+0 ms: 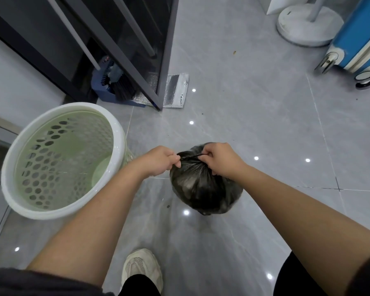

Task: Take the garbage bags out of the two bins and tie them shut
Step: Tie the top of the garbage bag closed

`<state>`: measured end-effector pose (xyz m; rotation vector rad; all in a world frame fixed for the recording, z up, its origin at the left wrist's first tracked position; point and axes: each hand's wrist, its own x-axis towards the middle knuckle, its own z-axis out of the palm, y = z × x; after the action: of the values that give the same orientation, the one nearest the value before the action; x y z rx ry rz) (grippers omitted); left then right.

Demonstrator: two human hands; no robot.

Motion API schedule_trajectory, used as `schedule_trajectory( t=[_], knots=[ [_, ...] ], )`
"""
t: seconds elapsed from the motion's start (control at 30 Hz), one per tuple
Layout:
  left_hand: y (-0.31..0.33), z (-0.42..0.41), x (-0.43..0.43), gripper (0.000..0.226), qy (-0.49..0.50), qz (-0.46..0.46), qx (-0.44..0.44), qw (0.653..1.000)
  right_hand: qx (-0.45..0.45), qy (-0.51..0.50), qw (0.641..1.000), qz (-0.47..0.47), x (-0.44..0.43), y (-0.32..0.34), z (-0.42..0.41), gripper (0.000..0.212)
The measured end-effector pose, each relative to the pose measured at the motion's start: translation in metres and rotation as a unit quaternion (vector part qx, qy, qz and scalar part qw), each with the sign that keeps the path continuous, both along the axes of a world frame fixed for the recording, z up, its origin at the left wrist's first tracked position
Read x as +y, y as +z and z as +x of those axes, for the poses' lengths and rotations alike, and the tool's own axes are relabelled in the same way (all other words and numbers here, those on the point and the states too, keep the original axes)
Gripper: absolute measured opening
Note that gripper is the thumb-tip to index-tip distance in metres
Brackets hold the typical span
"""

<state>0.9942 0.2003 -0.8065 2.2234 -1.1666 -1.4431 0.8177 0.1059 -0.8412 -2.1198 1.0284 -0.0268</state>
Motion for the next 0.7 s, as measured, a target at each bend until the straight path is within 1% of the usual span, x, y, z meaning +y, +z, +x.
schedule_trajectory(
  t=[0.1, 0.2, 0.3, 0.37, 0.4, 0.47, 0.53, 0.6, 0.7],
  knots=[
    [-0.007, -0.002, 0.008, 0.027, -0.028, -0.014, 0.006, 0.999, -0.012, -0.017, 0.999, 0.031, -0.001, -0.002, -0.004, 0.023],
    [-0.014, -0.004, 0.012, 0.025, -0.033, -0.042, 0.0, 0.999, -0.028, -0.027, 0.999, 0.013, -0.005, -0.002, -0.008, 0.019],
    [-0.017, -0.002, 0.012, 0.026, -0.015, -0.078, -0.015, 0.997, 0.003, -0.026, 0.998, -0.049, -0.005, -0.001, -0.008, 0.02],
    [-0.018, -0.003, 0.011, 0.026, -0.014, -0.096, -0.026, 0.995, -0.003, -0.01, 0.995, -0.104, -0.004, 0.0, -0.006, 0.021],
    [-0.019, -0.004, 0.011, 0.026, -0.01, -0.104, -0.029, 0.994, -0.013, -0.003, 0.993, -0.116, -0.004, 0.0, -0.005, 0.021],
    [-0.023, -0.007, 0.011, 0.026, -0.002, -0.108, -0.027, 0.994, -0.004, 0.009, 0.994, -0.111, -0.006, -0.003, -0.004, 0.022],
    [-0.028, -0.01, 0.013, 0.027, -0.009, -0.101, -0.027, 0.994, 0.034, 0.025, 0.994, -0.102, -0.006, -0.008, -0.005, 0.023],
    [-0.032, -0.012, 0.013, 0.027, -0.015, -0.093, -0.04, 0.995, 0.052, 0.027, 0.995, -0.086, -0.006, -0.012, -0.006, 0.021],
    [-0.033, -0.014, 0.012, 0.03, -0.007, -0.097, -0.052, 0.994, 0.022, -0.012, 0.999, -0.031, -0.007, -0.013, -0.006, 0.011]
  ],
)
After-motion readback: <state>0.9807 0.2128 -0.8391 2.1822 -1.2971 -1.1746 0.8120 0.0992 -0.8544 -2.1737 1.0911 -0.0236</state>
